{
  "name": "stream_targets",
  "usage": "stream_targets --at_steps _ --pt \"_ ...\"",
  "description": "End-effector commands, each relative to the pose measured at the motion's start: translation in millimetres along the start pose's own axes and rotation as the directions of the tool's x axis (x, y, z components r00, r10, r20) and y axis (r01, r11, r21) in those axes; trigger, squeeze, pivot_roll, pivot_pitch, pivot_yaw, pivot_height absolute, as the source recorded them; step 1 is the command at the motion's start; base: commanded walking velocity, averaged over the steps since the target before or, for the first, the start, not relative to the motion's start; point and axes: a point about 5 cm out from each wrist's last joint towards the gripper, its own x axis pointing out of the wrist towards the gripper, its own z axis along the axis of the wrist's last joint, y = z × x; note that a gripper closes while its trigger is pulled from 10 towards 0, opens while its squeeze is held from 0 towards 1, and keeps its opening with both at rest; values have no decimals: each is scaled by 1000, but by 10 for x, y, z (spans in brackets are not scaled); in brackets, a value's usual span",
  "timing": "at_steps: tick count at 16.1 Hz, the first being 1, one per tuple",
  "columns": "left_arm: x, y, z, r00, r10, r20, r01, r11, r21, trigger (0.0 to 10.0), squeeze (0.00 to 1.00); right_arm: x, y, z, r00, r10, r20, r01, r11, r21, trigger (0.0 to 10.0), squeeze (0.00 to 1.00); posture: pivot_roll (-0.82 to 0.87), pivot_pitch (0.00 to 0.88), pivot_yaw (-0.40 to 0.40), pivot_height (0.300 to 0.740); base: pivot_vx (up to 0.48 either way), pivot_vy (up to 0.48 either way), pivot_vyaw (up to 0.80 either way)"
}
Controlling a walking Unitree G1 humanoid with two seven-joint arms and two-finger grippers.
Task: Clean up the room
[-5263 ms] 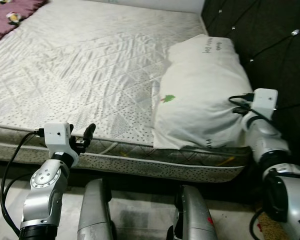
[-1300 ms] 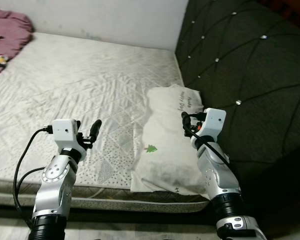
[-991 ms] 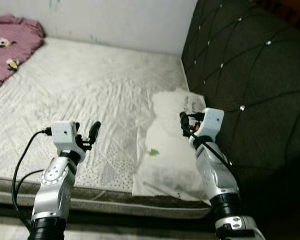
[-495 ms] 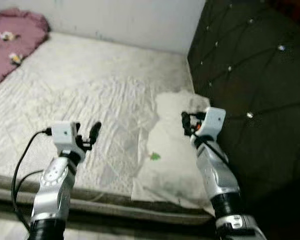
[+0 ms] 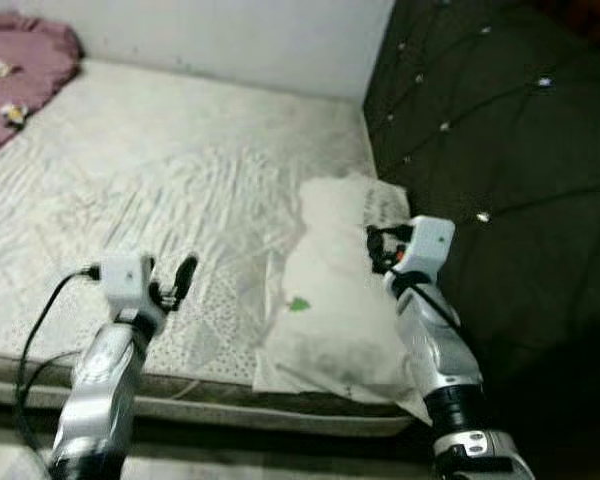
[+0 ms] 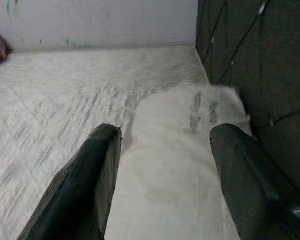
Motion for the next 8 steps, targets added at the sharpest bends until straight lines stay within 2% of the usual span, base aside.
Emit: stream_targets --at_steps 1,4,6,8 --pt "-107 39 -46 999 19 -31 -18 1000 18 10000 0 -4 -66 -165 995 -10 -99 9 1000 -17 10000 0 84 0 -114 740 0 0 0" --pt "-317 91 -104 997 52 -64 -50 998 24 10000 0 7 -38 -303 986 13 -165 -12 1000 10 10000 0 113 8 -114 740 0 0 0" --pt "-408 92 -96 996 55 -72 -53 998 32 10000 0 29 7 -342 983 32 -183 -33 999 1 10000 0 122 41 -115 740 0 0 0" --pt "-452 95 -70 995 60 -76 -58 998 29 10000 0 55 54 -330 983 51 -175 -49 999 16 10000 0 126 67 -114 720 0 0 0"
